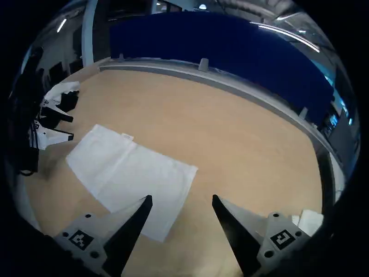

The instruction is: Fold towel

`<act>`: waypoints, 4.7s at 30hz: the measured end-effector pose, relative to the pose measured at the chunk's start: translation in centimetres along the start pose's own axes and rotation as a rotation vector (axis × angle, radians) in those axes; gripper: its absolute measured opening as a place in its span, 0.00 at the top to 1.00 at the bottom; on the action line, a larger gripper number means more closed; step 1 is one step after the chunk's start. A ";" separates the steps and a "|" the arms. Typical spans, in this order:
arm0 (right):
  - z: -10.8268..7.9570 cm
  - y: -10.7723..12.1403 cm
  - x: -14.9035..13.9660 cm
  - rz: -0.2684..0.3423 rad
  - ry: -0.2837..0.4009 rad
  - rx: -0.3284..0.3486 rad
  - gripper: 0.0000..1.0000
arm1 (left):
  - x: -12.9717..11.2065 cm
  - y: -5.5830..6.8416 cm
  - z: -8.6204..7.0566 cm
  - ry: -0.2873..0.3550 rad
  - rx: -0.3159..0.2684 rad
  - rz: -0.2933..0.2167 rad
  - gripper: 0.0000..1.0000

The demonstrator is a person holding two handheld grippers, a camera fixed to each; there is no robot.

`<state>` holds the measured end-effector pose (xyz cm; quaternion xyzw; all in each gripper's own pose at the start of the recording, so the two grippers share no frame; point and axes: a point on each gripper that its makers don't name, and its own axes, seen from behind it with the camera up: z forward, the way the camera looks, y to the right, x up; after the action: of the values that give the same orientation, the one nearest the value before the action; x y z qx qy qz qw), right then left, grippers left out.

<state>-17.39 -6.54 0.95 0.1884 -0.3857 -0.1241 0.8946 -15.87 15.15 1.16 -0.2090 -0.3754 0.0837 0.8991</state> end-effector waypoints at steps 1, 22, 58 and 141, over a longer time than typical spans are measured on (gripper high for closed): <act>-0.3 -0.1 -0.2 0.001 -0.001 0.000 0.00 | -0.3 0.1 -0.3 -0.001 0.002 -0.007 0.07; -3.6 -1.3 -3.3 -0.014 -0.017 0.014 0.00 | -4.3 0.4 -5.1 -0.005 0.044 -0.095 0.07; -1.1 -3.2 -7.5 -0.200 -0.187 0.216 0.52 | -9.6 -0.1 -11.9 -0.016 0.147 -0.248 0.07; 1.1 -20.9 8.7 -0.767 -0.057 0.393 0.94 | -12.0 -1.1 -16.9 0.117 0.240 -0.456 0.07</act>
<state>-14.00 -28.78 -1.80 0.4814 -0.3288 -0.3769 0.7198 -12.31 5.21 -16.69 -0.0155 -0.3476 -0.0892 0.9332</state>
